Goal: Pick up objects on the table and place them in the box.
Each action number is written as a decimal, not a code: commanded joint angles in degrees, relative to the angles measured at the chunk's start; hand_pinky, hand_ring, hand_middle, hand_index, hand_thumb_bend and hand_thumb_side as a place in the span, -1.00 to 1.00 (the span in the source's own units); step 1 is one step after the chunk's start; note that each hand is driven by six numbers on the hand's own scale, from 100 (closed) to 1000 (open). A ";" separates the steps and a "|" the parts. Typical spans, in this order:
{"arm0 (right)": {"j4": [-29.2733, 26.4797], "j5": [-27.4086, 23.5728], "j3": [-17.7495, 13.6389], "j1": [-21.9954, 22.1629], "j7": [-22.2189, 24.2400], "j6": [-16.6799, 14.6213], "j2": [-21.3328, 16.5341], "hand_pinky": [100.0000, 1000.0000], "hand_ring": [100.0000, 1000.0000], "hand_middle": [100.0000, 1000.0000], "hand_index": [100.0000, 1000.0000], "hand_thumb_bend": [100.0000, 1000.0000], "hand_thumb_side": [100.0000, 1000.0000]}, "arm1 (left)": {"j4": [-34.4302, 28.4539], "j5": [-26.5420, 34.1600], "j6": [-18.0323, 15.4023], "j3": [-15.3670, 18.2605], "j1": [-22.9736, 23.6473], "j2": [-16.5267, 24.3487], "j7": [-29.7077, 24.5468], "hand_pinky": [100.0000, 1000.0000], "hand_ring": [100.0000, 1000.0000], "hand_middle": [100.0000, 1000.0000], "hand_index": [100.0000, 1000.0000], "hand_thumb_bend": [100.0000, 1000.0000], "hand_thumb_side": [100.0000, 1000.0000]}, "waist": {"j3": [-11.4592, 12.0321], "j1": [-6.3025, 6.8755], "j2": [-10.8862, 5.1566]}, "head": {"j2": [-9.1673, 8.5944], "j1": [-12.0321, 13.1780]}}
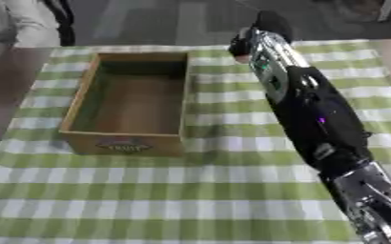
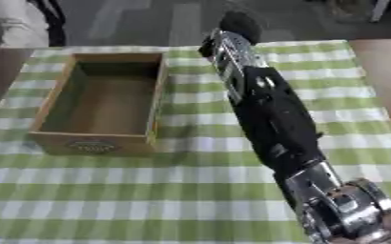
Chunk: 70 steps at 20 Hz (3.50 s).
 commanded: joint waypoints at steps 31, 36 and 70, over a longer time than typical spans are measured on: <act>-15.70 -1.66 16.25 -2.62 16.31 -3.59 5.13 -0.38 -0.21 -0.52 -0.52 -1.00 -0.46 | -1.11 -0.06 0.67 -0.12 -0.97 1.64 0.37 -0.02 -0.18 -0.02 0.62 -1.00 0.94 | 1.30 -1.05 -2.08 | -0.29 0.03; -12.37 -1.40 17.06 -1.45 15.13 -2.72 7.24 -0.39 -0.21 -0.52 -0.52 -1.00 -0.46 | -1.11 -0.05 0.65 -0.17 -1.03 1.50 0.30 -0.03 -0.18 -0.02 0.62 -1.00 0.94 | 1.63 -0.92 -1.77 | -0.37 -0.21; -5.26 5.21 15.26 -0.97 15.84 -4.28 12.39 0.47 0.63 0.72 0.94 -0.96 -0.18 | -1.11 -0.42 1.08 -0.21 -0.87 1.30 0.40 -0.03 -0.18 -0.02 0.62 -1.00 0.93 | 1.81 -0.67 -1.61 | -0.77 -0.55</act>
